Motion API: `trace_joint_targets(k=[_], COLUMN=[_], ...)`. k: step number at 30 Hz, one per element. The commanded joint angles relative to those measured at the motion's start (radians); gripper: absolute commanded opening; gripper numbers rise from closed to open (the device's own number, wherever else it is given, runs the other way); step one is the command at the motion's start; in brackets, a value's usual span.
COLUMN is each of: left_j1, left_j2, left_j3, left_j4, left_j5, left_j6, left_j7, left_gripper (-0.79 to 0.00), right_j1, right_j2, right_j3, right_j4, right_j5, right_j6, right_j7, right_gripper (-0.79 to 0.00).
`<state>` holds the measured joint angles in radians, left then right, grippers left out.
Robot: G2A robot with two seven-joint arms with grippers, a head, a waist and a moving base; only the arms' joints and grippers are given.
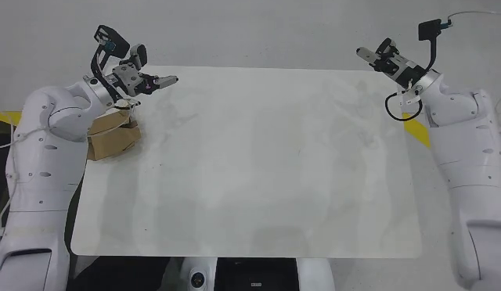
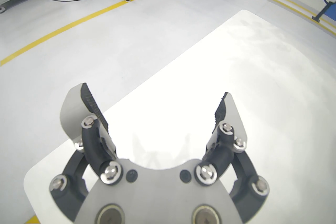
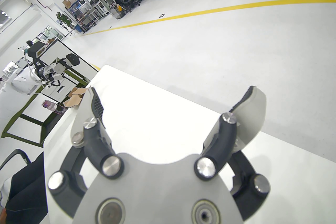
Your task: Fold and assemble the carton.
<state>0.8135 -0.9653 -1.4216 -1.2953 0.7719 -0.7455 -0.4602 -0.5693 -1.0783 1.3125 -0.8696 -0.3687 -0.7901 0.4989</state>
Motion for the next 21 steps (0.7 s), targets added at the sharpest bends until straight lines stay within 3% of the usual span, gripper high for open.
trace_joint_targets(k=[1,9,12,21], left_j1=[0.004,-0.014,-0.020,-0.028], left_j2=[0.003,0.022,0.033,0.056], left_j3=[-0.011,-0.080,-0.112,-0.190], left_j4=[-0.001,0.012,0.031,0.142], left_j5=[-0.087,-0.486,-0.582,-0.757], left_j6=[0.040,0.262,0.304,0.350], left_j7=[-0.071,-0.454,-0.568,-0.685], left_gripper=[0.000,0.000,0.000,0.000], right_j1=[0.000,0.000,0.000,0.000], right_j2=[0.000,0.000,0.000,0.000], right_j3=[0.000,0.000,0.000,0.000], right_j4=[0.000,0.000,0.000,0.000], right_j5=[0.000,0.000,0.000,0.000], right_j6=[0.000,0.000,0.000,0.000], right_j7=[0.000,0.000,0.000,0.000], right_gripper=[0.000,0.000,0.000,0.000])
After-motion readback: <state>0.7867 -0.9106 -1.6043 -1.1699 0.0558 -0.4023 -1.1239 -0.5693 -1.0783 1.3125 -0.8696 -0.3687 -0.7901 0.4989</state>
